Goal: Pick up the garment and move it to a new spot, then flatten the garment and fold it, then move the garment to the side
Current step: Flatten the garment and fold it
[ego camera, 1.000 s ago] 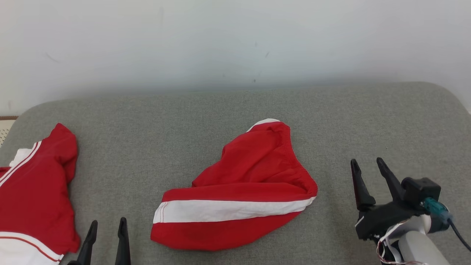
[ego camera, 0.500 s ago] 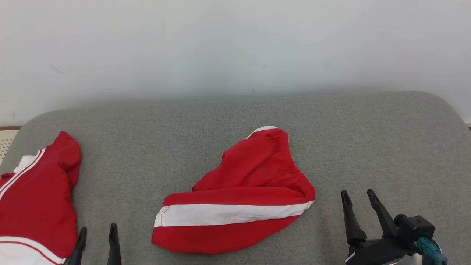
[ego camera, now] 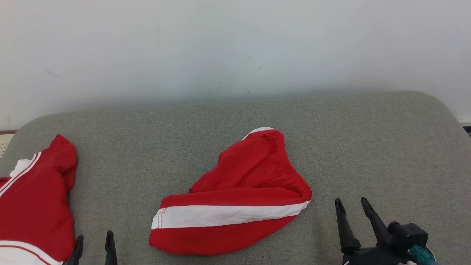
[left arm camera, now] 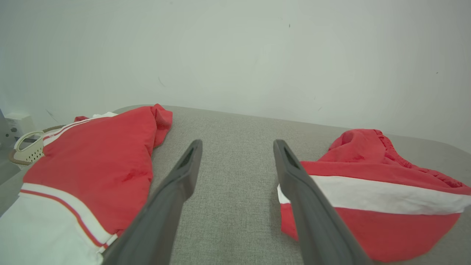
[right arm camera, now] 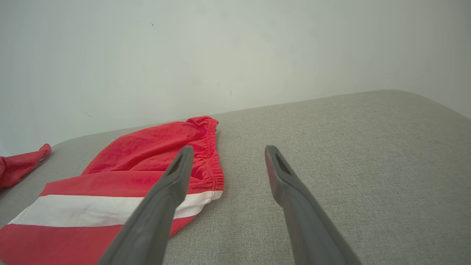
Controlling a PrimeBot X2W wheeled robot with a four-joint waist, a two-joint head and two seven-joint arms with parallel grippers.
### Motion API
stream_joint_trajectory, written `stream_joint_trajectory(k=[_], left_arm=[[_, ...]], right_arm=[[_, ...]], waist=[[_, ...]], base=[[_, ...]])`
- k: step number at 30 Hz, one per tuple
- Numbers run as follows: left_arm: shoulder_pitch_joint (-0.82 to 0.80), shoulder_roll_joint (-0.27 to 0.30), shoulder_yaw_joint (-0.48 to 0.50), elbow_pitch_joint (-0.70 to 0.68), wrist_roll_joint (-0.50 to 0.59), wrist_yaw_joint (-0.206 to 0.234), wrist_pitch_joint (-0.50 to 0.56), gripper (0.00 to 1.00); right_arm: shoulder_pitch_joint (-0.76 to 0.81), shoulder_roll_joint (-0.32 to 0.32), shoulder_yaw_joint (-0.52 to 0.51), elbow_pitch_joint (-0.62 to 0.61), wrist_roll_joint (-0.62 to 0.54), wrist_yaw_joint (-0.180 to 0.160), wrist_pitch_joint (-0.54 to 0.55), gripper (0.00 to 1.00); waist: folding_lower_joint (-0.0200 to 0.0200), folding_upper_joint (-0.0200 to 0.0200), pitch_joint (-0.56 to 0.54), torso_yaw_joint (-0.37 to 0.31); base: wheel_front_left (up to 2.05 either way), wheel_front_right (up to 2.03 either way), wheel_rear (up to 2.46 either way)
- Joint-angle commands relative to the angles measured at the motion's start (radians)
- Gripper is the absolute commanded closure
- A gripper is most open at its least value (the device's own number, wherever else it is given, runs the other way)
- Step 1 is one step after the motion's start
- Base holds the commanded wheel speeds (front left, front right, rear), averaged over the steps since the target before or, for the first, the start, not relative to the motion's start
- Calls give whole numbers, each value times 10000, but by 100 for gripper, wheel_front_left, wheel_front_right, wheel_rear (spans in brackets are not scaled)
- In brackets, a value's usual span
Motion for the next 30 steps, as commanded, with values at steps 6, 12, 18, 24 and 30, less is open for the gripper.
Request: stream_joint_trajectory(k=[6,12,18,24,30], left_arm=[[50,29,79,68,73,-37,-29,0],[47,27,55,90,80,-32,-29,0],[26,25,52,98,95,-39,-29,0],[-34,24,54,141,103,-54,-29,0],[-54,21,19,175,111,-47,-29,0]], right_arm=[[111,73,-4,97,-96,4,3,0],[75,102,49,118,-157,4,15,0],[46,106,113,138,-139,4,24,0],[-19,68,129,165,-122,4,34,0],[-23,35,211,186,-96,4,17,0]], waist=[[1,0,6,4],[1,0,40,-5],[1,0,70,-24],[1,0,101,-47],[1,0,98,-55]], base=[[0,0,0],[0,0,0],[0,0,0],[0,0,0],[0,0,0]])
